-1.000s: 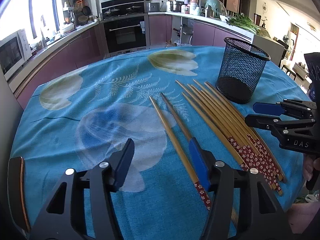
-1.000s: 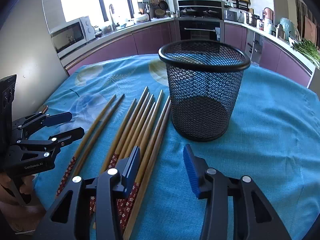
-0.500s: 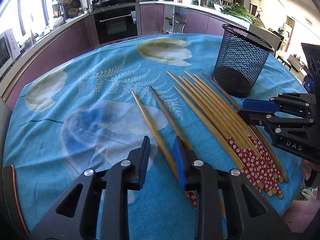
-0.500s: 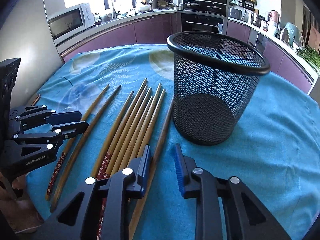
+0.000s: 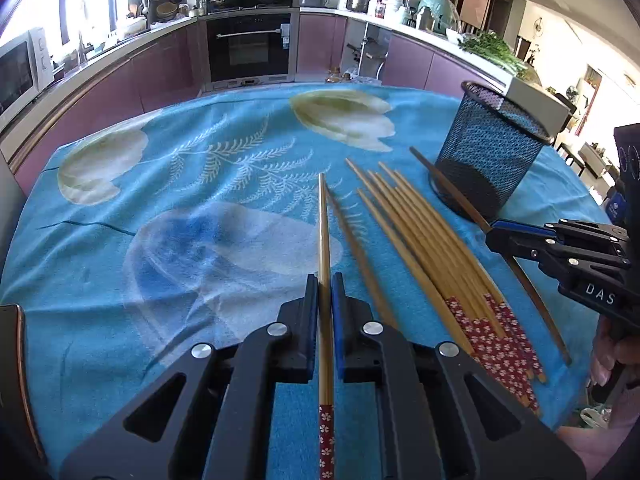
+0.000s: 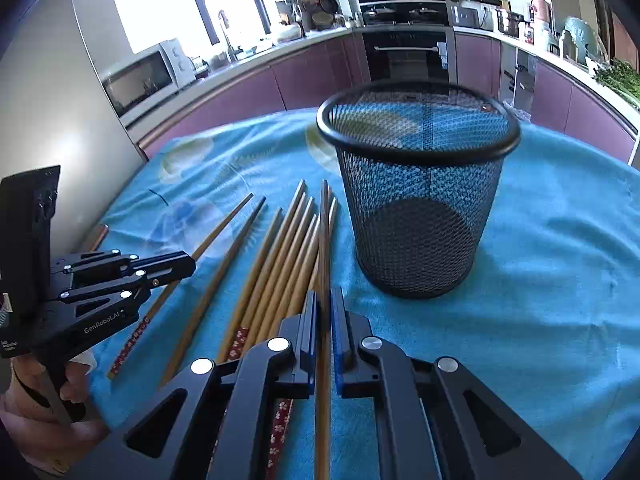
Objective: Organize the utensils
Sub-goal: 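Lower the left gripper onto one chopstick and close while the right gripper grasps another, then lift the left gripper's chopstick into the mesh cup while the right gripper inserts its own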
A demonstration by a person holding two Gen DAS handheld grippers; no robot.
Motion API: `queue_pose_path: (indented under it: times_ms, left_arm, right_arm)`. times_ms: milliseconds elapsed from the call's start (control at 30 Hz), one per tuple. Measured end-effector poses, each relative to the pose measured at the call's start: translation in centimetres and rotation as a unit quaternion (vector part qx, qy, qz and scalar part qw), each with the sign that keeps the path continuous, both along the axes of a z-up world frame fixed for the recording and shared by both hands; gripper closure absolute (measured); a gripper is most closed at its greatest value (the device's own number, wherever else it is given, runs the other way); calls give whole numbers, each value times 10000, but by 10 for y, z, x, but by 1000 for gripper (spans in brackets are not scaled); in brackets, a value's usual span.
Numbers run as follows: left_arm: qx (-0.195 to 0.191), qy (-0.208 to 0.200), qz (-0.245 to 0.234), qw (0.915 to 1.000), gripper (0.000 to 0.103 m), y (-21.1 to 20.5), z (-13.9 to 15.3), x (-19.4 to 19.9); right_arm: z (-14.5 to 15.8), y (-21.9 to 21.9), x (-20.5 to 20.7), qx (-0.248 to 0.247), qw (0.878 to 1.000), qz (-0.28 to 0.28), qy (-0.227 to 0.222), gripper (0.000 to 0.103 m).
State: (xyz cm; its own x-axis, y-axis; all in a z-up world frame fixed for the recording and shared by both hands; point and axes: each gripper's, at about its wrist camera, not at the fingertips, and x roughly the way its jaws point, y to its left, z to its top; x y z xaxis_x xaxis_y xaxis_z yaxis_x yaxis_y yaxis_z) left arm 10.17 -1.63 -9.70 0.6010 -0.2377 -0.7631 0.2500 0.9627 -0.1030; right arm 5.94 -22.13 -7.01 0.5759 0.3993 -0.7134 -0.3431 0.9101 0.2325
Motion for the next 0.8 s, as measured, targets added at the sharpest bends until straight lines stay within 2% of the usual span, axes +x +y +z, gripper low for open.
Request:
queue_pose_path:
  times_ms: [167,333,600,800]
  left_arm:
    - [-149,-356,-166,9991,95,5,29,-15]
    - [-456,-759,-424,9952,95,9,63,-30]
    - [-804,-1467,-791,9827,96,7,122,-55]
    - [-1092,-1851,-972,9718,96,-4,160,-49]
  right_arm:
    - [25,-13,-11,423,9986,113,-289,97]
    - [52,-25,-25,711,9949,156,-703,97]
    - [86,-41,-34,947,9867,138,-1311,97]
    - [117,-52,-28,985,9798,108,-1736,98]
